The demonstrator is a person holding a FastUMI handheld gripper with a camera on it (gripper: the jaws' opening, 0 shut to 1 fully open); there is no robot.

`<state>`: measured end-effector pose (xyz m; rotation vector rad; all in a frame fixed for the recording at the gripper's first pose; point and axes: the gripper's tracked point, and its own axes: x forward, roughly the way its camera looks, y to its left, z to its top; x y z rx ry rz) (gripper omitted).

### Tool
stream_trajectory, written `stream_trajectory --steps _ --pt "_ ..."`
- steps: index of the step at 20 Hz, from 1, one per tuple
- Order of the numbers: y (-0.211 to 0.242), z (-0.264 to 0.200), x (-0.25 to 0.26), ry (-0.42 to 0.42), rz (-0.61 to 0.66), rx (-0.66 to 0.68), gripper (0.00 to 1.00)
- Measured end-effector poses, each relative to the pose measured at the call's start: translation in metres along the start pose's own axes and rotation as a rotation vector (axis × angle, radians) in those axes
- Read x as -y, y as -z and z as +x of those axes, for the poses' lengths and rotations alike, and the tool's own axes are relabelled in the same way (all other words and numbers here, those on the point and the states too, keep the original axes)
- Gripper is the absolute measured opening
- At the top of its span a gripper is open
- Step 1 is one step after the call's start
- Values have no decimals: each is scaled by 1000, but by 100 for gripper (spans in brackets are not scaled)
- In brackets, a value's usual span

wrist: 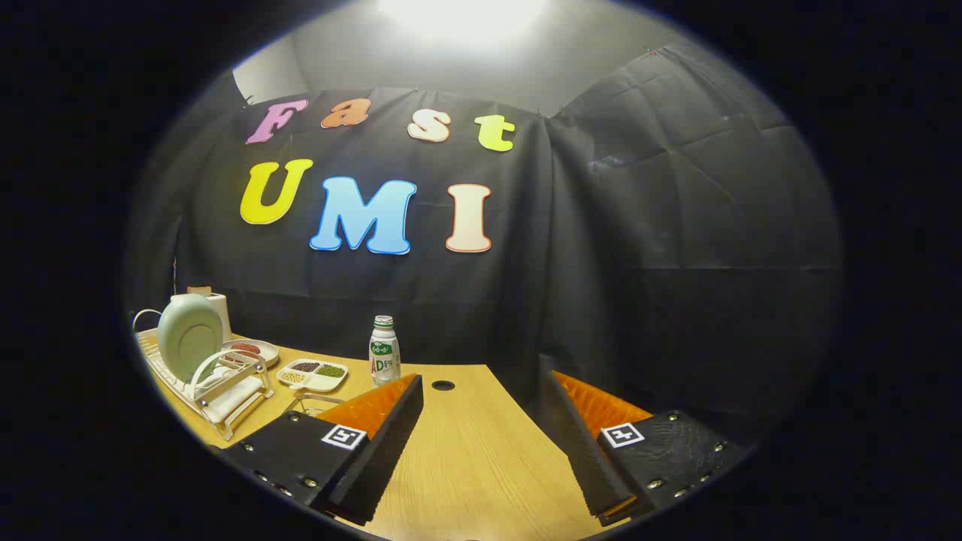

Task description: Take the plate from the dish rack, then take the spoon from the basket and place it into the plate.

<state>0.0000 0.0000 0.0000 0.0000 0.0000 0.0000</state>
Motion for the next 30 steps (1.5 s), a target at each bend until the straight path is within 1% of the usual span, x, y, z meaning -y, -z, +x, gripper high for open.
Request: stream_trajectory --steps 3,5,7,12,15,18,22,25,28,29,30 --pt "-26 -37 -33 -6 -4 -29 98" --pt "-41 -55 -67 -40 -5 -50 98" --pt "-57 -67 -110 -94 13 -56 98" --pt "-89 -61 -229 -221 72 -54 98" --pt "-95 -49 -292 -276 111 -64 98" --pt "-85 -29 -342 -303 171 -123 98" --pt "-51 0 -389 -317 231 -260 98" --pt "-18 17 -414 -331 260 -394 99" --pt "6 29 -431 -354 267 -487 99" --pt "14 32 -434 -357 275 -516 95" --pt "20 36 -437 -358 282 -542 95"
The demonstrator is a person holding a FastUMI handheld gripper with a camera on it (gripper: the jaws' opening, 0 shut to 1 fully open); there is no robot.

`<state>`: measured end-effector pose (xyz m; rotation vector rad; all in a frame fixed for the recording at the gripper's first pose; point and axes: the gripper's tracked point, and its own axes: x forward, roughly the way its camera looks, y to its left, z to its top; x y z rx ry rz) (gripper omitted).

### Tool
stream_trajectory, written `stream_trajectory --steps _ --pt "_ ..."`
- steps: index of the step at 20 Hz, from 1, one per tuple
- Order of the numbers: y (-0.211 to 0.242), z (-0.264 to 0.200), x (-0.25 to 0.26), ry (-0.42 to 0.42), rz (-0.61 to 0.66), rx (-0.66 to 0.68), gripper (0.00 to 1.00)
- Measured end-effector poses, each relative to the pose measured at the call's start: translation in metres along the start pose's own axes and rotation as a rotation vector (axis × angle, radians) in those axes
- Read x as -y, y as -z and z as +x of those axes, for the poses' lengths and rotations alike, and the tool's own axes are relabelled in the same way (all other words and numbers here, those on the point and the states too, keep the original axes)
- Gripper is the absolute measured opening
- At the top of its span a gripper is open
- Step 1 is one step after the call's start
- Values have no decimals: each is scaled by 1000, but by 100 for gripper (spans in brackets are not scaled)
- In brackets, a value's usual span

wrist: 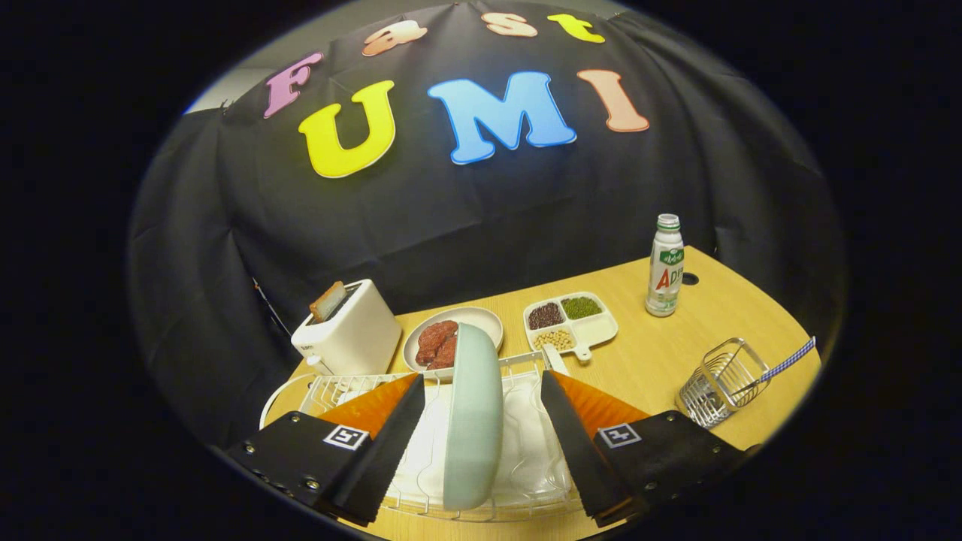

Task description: Take the plate from the dish rack, then take the spoon from the basket and place it into the plate.

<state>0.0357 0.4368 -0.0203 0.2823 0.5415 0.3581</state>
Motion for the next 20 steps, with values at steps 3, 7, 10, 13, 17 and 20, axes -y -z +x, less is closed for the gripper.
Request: stream_trajectory --steps 3,7,10,13,17,20 --pt "17 14 3 11 17 -87 93" --pt "29 21 -3 -8 18 -150 65" --pt "34 21 6 48 -11 -193 42" --pt "32 13 18 165 -56 -217 34" --pt "18 14 11 248 -150 -183 28" --pt "11 14 0 325 -253 -170 28"
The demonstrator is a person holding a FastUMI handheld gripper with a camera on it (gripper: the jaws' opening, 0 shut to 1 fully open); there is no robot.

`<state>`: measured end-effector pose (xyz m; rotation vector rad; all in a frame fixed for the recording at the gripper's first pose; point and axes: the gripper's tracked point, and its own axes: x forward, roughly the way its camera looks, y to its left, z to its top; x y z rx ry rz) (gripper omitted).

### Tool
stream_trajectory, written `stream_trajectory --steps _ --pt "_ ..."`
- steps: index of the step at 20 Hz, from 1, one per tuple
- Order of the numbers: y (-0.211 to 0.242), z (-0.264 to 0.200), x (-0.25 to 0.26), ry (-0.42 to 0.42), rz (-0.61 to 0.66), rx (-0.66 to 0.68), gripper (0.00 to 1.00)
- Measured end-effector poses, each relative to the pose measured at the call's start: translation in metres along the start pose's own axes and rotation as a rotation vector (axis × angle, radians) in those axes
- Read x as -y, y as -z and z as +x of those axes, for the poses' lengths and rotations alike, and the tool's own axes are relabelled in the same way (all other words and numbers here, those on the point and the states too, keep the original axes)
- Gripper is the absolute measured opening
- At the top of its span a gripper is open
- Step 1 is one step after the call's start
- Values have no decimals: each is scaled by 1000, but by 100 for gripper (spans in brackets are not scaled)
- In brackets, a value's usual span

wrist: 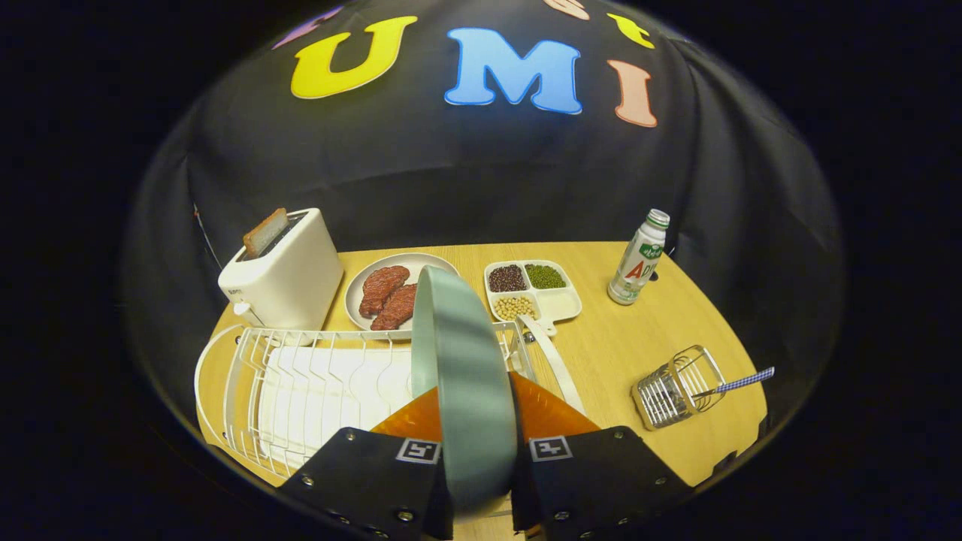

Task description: Take the plate from the dish rack, then take the spoon from the basket and place it into the plate.

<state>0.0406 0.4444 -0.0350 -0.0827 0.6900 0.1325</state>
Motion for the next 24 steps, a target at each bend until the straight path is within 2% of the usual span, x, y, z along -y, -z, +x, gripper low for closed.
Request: stream_trajectory --steps 3,6,10,13,18,24 --pt "-4 -7 -8 95 -84 8 28" --pt "-11 -17 -12 189 -221 36 28" --pt "-29 -39 -19 270 -373 109 28" --pt "-33 -60 -23 271 -406 134 28" --pt "-26 -113 -12 245 -346 153 28" --pt "26 -167 24 205 -298 146 28"
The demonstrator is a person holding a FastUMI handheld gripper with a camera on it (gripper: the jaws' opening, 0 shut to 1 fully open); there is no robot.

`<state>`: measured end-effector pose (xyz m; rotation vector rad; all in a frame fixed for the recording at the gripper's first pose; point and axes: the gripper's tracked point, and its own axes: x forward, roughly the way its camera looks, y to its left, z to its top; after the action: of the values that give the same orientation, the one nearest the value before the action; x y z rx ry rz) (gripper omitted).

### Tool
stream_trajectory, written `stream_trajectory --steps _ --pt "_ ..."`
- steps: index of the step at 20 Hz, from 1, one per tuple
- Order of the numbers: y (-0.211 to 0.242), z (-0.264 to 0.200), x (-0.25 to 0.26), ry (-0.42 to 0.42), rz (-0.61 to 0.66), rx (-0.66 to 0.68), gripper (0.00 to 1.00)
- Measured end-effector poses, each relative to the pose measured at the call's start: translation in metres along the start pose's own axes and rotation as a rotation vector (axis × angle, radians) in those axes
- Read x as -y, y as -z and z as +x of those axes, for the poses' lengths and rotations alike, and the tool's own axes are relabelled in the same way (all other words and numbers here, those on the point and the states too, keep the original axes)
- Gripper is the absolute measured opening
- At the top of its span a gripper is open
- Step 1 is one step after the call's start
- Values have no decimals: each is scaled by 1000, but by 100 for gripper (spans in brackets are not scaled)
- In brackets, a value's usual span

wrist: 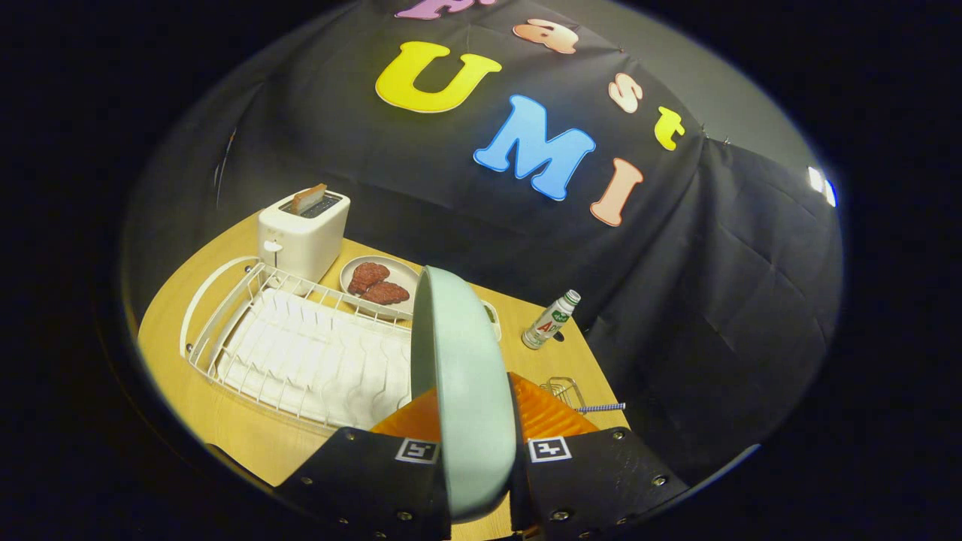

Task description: Take the plate from the dish rack, then take the spoon from the basket and place it into the plate.

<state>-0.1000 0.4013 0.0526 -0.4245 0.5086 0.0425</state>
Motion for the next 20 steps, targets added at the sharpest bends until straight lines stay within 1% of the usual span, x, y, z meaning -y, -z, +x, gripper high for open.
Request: stream_trajectory --steps 6,9,17,20 --pt "74 -19 15 -70 32 -70 28" --pt "110 -18 16 -114 72 -115 28" --pt "174 -3 -11 -331 292 -232 28" --pt "179 7 -15 -390 371 -249 28"
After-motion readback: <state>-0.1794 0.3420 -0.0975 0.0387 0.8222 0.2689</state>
